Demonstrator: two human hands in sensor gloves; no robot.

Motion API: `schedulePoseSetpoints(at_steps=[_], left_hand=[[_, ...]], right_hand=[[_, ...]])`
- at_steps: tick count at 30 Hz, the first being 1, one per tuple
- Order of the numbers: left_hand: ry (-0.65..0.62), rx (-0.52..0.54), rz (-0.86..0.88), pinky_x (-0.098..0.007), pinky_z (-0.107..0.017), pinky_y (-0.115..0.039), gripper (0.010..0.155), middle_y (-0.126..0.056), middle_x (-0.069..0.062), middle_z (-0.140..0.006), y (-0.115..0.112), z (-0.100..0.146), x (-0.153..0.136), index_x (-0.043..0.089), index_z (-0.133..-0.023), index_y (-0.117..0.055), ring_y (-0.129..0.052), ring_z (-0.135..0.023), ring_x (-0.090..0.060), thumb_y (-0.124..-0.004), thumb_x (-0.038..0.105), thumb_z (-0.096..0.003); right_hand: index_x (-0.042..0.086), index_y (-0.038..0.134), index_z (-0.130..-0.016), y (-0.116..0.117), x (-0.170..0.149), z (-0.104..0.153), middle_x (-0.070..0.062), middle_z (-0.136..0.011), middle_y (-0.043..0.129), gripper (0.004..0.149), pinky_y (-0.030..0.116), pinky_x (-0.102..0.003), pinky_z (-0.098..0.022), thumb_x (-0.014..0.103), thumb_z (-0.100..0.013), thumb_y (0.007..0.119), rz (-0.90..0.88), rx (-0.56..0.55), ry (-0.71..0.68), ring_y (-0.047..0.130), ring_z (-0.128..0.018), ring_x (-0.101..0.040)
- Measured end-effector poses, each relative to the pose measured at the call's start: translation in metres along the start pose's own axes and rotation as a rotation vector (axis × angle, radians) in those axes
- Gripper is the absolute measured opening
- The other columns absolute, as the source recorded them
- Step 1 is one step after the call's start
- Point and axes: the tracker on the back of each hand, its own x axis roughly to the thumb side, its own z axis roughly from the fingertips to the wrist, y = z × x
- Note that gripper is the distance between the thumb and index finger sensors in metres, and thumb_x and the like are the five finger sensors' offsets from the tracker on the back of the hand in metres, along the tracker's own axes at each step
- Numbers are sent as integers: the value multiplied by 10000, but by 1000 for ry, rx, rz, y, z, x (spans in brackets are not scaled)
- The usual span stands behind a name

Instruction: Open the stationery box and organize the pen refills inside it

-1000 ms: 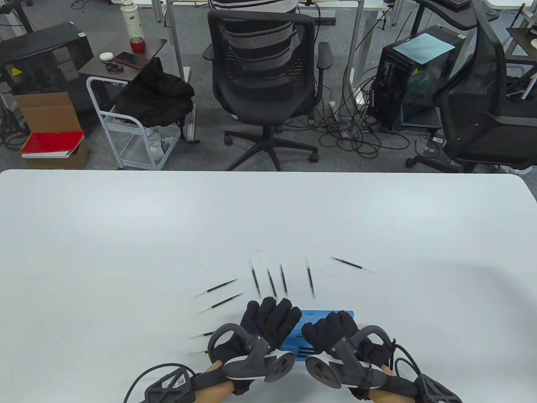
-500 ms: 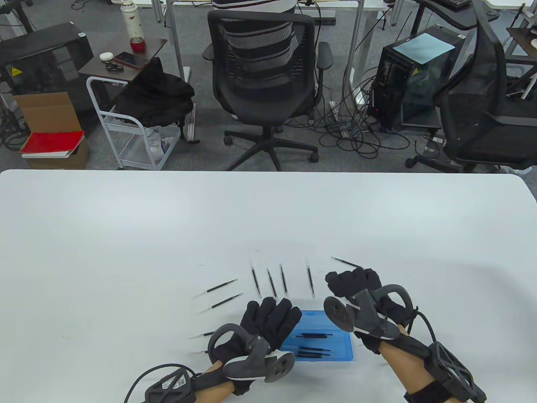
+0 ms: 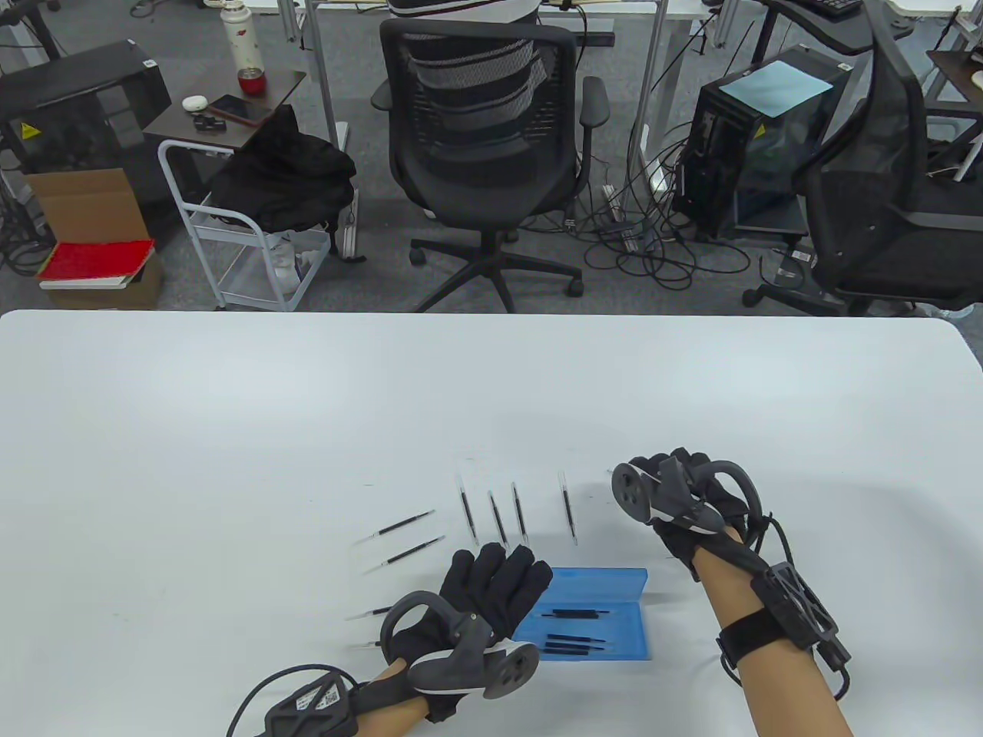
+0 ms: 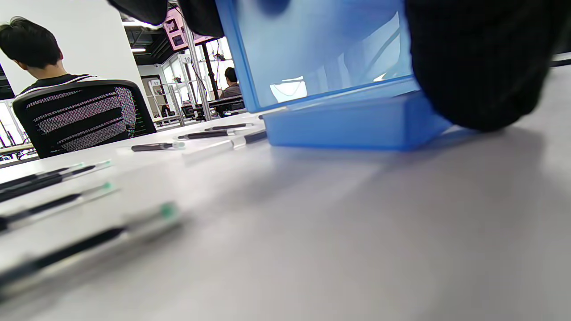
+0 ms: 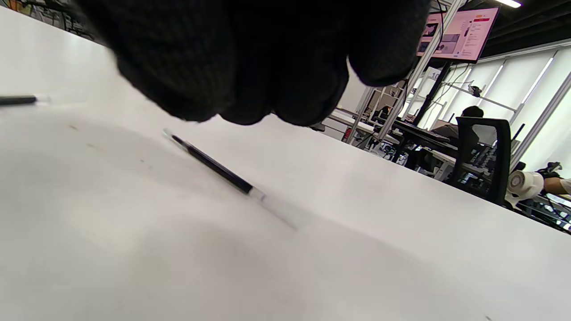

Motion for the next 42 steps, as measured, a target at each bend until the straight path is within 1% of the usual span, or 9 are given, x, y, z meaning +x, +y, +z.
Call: schedulePoseSetpoints(at_steps=[5, 10, 15, 26, 36, 42], left_hand=[[0, 0, 0, -676, -821, -460, 1177, -152, -140, -1282, 0, 0, 0, 189, -1182, -79, -406, -1166, -492, -821, 652, -394], [0, 0, 0, -675, -821, -461, 1176, -155, -139, -1282, 0, 0, 0, 189, -1183, -80, -407, -1166, -491, -821, 651, -395], [0, 0, 0, -675, -821, -462, 1176, -155, -140, -1282, 0, 0, 0, 188, -1183, -81, -409, -1166, -491, -820, 652, -395], [0, -1, 3, -676, -821, -461, 1175, -153, -139, -1282, 0, 0, 0, 189, -1183, -80, -407, -1166, -492, -820, 652, -396], [0, -1, 3, -677, -820, -462, 1176, -155, -140, -1282, 0, 0, 0, 189, -1183, -79, -409, -1166, -490, -820, 651, -395], [0, -1, 3, -675, -821, -461, 1174, -155, -137, -1282, 0, 0, 0, 190, -1183, -81, -407, -1166, -490, -819, 651, -395]], right_hand=[[252, 746, -970, 18, -8, -9, 5, -831, 984, 624, 744, -546, -698, 316, -379, 936, 21, 53, 36, 961, -779, -282], [262, 756, -958, 25, -9, -12, 17, -818, 990, 615, 743, -543, -701, 311, -373, 942, 56, 35, 47, 964, -773, -273], [268, 757, -955, 31, -12, -16, 24, -815, 992, 615, 740, -542, -704, 311, -371, 944, 52, 61, 75, 962, -777, -271], [279, 773, -938, 38, -15, -21, 38, -797, 1003, 589, 743, -537, -704, 299, -374, 942, 50, 70, 98, 967, -771, -263], [289, 800, -908, 37, -16, -21, 48, -764, 1018, 542, 748, -534, -704, 278, -383, 933, 32, 78, 92, 975, -758, -253], [271, 808, -899, 36, -17, -21, 46, -738, 1026, 535, 759, -538, -699, 274, -379, 934, 25, 80, 87, 992, -735, -250]])
